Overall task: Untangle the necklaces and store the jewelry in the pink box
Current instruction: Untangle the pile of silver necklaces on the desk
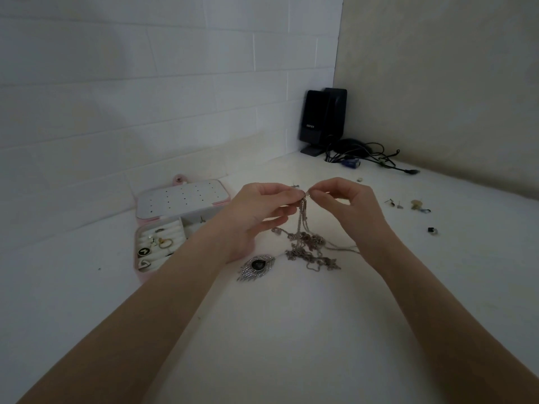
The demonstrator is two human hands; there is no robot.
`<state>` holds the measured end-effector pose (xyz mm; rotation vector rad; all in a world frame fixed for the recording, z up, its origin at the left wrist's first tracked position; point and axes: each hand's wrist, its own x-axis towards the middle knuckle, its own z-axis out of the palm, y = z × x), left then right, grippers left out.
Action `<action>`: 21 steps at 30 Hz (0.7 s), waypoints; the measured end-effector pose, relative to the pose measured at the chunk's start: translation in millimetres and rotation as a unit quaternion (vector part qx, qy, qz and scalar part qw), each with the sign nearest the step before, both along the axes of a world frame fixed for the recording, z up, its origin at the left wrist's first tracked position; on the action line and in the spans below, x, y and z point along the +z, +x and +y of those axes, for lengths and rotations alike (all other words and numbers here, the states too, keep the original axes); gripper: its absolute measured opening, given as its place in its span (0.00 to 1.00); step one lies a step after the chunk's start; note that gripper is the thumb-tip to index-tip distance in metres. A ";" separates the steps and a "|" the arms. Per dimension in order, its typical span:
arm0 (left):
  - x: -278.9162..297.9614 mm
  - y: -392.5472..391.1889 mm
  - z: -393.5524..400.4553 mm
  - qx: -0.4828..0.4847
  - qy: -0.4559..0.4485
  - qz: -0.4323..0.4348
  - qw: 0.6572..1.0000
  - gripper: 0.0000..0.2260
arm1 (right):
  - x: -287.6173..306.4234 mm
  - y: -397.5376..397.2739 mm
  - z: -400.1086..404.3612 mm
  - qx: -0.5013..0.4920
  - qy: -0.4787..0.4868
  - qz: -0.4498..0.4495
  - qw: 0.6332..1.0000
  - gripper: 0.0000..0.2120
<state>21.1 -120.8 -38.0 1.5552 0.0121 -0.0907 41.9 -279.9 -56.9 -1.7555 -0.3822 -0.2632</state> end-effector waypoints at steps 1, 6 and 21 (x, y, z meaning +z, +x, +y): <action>-0.1 0.4 -0.1 0.006 -0.011 0.004 1.000 0.01 | 1.1 -0.2 0.0 -0.006 0.005 -0.003 1.000 0.03; -3.8 1.5 -1.0 0.017 -0.015 0.003 1.000 0.04 | 2.6 -6.0 3.9 0.029 -0.028 0.012 0.999 0.02; 2.4 2.3 1.0 -0.035 -0.001 -0.040 0.999 0.07 | 3.8 -5.0 -4.1 0.211 0.147 0.243 0.935 0.05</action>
